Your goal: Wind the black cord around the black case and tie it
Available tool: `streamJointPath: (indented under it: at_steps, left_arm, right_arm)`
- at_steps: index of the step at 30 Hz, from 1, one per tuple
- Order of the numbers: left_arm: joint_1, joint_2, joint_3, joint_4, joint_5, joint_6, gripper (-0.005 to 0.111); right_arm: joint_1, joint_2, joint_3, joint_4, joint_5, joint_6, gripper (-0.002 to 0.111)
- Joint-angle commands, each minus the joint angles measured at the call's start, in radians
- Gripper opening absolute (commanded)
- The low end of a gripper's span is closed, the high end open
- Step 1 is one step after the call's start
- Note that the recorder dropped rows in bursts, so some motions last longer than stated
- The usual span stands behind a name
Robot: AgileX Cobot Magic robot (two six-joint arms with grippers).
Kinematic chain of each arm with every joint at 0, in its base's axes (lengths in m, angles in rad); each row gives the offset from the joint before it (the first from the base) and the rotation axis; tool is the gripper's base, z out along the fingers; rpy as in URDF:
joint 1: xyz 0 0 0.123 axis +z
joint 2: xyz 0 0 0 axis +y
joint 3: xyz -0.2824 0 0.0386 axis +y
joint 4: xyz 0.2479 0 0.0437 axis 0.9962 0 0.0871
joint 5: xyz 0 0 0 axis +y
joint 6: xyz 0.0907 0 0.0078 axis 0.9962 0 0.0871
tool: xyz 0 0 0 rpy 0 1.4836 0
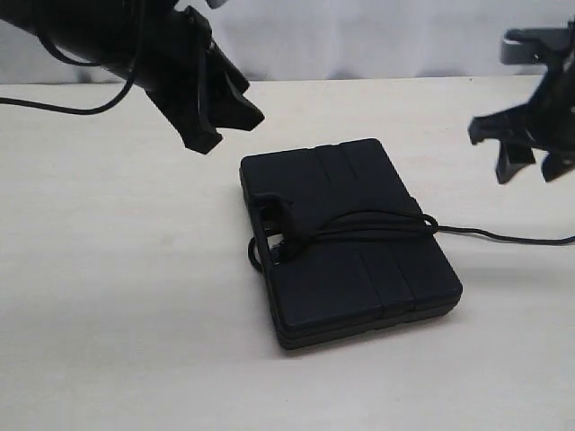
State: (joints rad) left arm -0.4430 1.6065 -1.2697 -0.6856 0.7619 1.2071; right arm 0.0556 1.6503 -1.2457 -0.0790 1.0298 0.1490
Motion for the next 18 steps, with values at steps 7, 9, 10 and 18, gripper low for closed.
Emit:
streamJointPath:
  at_steps: [7, 9, 10, 18]
  left_arm:
    - [-0.119, 0.182, -0.001, -0.122, 0.107, 0.269, 0.043]
    - [-0.163, 0.222, -0.001, -0.122, 0.068, 0.290, 0.043]
    - [-0.179, 0.244, -0.001, -0.122, 0.048, 0.290, 0.043]
    - [-0.255, 0.397, -0.001, -0.117, -0.148, 0.292, 0.043]
  right_arm:
    - [-0.172, 0.065, 0.184, 0.235, -0.209, -0.114, 0.051]
    - [-0.172, 0.067, 0.184, 0.275, -0.211, -0.142, 0.051]
    - [-0.172, 0.067, 0.182, 0.287, -0.211, -0.158, 0.051]
    - [-0.170, 0.067, 0.176, 0.306, -0.202, -0.171, 0.051]
